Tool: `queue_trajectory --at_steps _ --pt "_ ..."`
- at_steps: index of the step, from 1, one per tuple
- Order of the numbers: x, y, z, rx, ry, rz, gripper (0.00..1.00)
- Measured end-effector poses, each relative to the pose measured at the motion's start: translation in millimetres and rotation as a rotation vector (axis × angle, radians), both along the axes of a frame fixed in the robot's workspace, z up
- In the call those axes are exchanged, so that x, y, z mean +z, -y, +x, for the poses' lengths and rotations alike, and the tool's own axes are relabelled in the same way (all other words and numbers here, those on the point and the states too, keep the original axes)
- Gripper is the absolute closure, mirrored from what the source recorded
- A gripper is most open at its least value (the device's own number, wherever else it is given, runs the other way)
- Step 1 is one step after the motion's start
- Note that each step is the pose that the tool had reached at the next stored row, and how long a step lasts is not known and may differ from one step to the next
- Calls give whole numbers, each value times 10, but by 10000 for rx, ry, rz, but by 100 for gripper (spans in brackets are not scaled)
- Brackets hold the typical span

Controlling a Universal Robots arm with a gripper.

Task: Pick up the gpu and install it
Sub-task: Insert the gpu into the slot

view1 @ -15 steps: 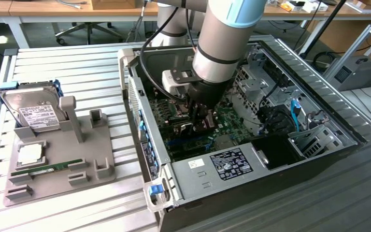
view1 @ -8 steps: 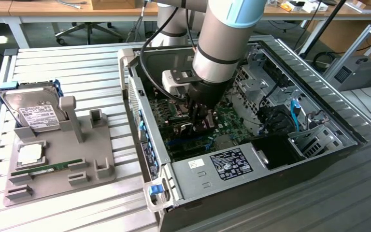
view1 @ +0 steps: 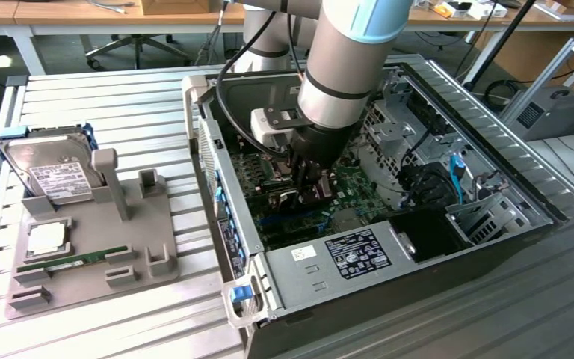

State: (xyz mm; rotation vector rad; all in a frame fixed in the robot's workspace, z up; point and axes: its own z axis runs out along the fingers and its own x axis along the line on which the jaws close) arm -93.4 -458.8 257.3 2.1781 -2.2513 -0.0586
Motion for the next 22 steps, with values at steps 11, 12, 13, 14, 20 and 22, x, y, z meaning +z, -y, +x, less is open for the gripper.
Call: queue_trajectory --at_steps 11,12,13,14,20,22 --pt "32 0 0 0 2 4 73" --pt "32 0 0 0 2 3 73" --pt "34 0 0 0 0 1 73" --pt "34 0 0 17 0 5 73" --pt "34 0 0 55 0 6 73" --pt "34 0 0 84 0 6 73"
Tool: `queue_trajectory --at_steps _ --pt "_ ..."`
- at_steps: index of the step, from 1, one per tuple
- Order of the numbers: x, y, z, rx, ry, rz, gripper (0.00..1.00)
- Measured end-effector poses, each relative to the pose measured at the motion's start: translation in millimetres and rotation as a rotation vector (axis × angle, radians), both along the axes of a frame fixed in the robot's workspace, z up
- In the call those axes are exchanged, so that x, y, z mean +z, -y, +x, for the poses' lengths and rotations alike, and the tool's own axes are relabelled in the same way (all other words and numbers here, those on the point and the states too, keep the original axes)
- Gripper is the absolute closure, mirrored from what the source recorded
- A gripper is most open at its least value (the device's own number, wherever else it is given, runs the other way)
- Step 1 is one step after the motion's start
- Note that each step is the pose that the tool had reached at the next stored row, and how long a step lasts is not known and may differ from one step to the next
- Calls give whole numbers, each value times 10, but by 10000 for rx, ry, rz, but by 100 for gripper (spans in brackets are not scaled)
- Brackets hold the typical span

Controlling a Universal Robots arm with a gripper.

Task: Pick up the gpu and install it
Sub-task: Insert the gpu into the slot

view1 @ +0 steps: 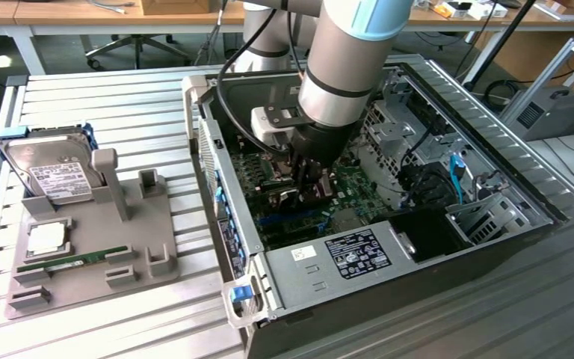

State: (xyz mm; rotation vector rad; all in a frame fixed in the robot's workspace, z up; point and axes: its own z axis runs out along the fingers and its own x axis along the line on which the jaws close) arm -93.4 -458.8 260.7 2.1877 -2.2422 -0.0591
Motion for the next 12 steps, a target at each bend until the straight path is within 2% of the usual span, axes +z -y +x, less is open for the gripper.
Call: queue_trajectory --at_steps 12 --pt "-26 0 0 45 -1 -1 73"
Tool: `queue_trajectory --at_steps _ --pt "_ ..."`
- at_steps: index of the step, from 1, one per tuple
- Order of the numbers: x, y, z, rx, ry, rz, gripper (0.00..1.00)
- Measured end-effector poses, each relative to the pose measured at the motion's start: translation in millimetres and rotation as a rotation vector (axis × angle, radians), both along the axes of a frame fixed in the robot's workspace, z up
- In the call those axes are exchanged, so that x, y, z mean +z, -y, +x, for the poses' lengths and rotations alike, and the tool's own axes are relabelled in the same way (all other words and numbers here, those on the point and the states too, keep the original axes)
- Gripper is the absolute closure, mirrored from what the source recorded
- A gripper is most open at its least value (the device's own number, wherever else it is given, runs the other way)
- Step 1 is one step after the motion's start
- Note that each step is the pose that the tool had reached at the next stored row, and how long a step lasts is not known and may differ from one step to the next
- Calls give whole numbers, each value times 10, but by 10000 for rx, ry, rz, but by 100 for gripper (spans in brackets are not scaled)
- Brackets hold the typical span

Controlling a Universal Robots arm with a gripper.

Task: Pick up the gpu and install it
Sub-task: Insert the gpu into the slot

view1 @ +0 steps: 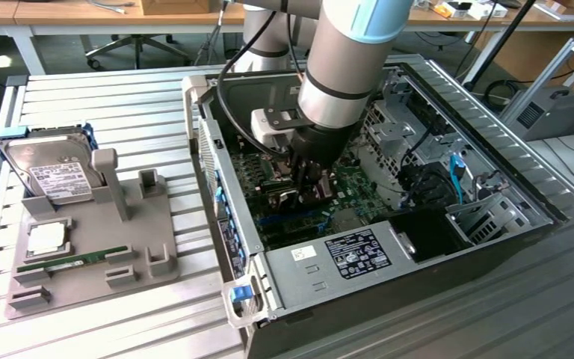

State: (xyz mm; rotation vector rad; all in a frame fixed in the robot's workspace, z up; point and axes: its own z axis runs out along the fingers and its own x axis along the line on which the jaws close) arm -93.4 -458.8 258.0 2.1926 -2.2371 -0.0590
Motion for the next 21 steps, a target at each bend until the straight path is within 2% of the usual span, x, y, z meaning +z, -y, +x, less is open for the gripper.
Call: queue_trajectory --at_steps 21 --pt "-37 0 0 1 1 2 73"
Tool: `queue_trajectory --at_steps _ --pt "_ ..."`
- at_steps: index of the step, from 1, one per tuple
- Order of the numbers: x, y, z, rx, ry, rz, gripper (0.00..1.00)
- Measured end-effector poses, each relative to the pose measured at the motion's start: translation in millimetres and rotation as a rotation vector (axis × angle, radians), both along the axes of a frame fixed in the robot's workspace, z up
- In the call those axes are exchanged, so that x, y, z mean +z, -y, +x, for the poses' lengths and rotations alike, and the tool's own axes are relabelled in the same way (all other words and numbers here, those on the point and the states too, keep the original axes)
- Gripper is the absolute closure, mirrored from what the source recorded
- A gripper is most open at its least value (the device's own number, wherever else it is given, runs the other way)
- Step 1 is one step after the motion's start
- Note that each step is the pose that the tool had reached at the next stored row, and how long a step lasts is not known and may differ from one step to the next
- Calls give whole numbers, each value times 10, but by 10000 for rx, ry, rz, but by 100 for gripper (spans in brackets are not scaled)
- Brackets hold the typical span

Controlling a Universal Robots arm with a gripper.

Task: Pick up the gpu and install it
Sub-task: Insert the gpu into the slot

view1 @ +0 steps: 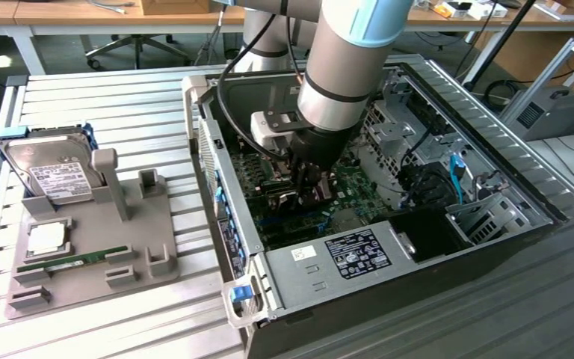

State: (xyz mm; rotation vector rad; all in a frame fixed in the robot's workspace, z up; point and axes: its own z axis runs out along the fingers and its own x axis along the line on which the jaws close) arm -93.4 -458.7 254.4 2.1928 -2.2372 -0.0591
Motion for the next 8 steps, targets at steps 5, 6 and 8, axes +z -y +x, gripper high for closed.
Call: queue_trajectory --at_steps 5,6,8 --pt "-9 0 0 0 -1 -2 73" --pt "-9 0 0 0 -1 -2 73" --pt "-21 0 -1 0 0 -2 73"
